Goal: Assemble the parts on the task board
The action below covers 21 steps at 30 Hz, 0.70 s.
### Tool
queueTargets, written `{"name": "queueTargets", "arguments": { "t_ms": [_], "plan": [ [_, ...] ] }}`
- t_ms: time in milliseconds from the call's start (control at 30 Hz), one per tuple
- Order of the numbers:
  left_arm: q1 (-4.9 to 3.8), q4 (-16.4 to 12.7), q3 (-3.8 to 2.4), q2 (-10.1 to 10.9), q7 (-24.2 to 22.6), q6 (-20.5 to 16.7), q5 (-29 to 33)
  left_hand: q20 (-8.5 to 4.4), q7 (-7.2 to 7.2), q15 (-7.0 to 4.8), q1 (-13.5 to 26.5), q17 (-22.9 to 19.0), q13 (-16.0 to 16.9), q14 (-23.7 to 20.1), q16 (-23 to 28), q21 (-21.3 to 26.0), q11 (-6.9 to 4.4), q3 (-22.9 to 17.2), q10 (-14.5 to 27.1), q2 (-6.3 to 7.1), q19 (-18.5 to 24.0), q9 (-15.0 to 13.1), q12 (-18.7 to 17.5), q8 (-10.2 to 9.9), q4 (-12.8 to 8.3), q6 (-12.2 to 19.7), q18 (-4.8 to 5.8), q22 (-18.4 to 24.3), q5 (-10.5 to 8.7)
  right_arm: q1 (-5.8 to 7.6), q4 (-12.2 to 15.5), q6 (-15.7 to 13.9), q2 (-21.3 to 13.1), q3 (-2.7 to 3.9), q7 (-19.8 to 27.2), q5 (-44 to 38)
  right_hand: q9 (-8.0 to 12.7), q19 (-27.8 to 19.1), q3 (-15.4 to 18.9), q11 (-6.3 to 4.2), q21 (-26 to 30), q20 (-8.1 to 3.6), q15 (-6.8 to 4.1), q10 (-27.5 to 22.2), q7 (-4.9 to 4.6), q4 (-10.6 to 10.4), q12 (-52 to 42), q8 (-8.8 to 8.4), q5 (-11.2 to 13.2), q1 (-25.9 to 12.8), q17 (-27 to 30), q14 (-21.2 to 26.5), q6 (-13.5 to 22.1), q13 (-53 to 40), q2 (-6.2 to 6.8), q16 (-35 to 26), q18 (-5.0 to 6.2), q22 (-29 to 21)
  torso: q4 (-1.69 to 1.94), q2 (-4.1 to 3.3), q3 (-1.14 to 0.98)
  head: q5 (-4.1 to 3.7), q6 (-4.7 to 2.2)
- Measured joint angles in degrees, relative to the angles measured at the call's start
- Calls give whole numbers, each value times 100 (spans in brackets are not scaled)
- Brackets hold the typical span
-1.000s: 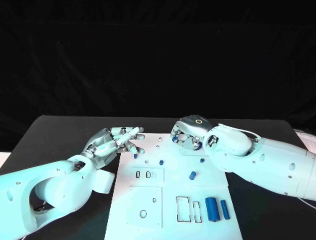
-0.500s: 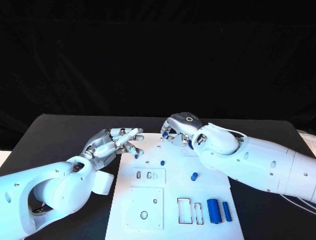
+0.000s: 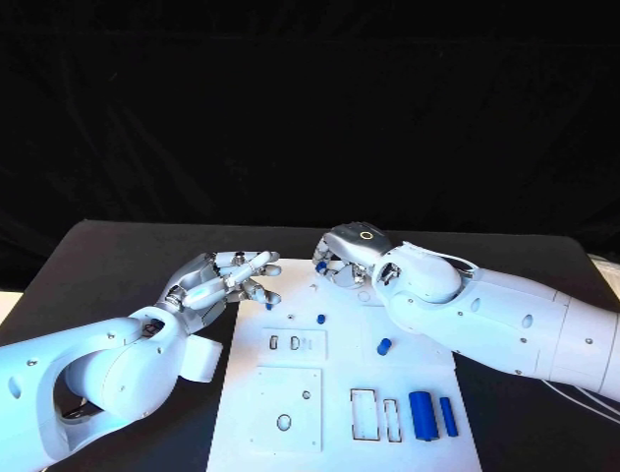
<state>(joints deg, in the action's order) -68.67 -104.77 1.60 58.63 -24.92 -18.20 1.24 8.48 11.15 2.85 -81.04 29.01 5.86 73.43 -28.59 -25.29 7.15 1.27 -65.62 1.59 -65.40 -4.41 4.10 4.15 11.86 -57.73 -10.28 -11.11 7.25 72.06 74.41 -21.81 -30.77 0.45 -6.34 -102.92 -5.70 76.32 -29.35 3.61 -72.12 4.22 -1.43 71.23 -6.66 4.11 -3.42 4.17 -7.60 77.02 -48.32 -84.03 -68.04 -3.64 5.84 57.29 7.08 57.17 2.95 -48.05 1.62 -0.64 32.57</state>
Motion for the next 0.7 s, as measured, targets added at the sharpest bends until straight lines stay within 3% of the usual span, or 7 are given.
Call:
{"name": "queueTargets", "arguments": {
  "t_ms": [367, 700],
  "plan": [
    [-8, 12, 0, 1, 1, 1, 1, 0, 0, 0, 0, -1, 0, 0, 0, 0, 0, 0, 0, 0, 0, 0, 0, 0, 0, 0, 0, 1, 0, 8, -2, 142, 13, 7, 2, 1, -8, 0, -16, 18, 0, 0, 0, -19, -1, -17, 1, -11, 22, -9, -13, 0, 2, 0, 9, 0, 0, 13, -1, -8, 1, 20, 14],
    [-15, 30, 0, -3, 3, 4, 2, 0, 0, -20, 0, 13, 0, -21, 0, 0, 21, 0, 21, 0, 0, 5, 0, 0, 0, 0, 0, 1, 0, 7, -190, 226, 151, -6, -27, -6, -3, -86, -47, 18, 1, 61, 23, -148, -69, -97, -34, -44, 37, -144, 110, 23, 135, -30, 144, -66, 0, -63, -4, -15, 1, 9, 9]
  ]
}}
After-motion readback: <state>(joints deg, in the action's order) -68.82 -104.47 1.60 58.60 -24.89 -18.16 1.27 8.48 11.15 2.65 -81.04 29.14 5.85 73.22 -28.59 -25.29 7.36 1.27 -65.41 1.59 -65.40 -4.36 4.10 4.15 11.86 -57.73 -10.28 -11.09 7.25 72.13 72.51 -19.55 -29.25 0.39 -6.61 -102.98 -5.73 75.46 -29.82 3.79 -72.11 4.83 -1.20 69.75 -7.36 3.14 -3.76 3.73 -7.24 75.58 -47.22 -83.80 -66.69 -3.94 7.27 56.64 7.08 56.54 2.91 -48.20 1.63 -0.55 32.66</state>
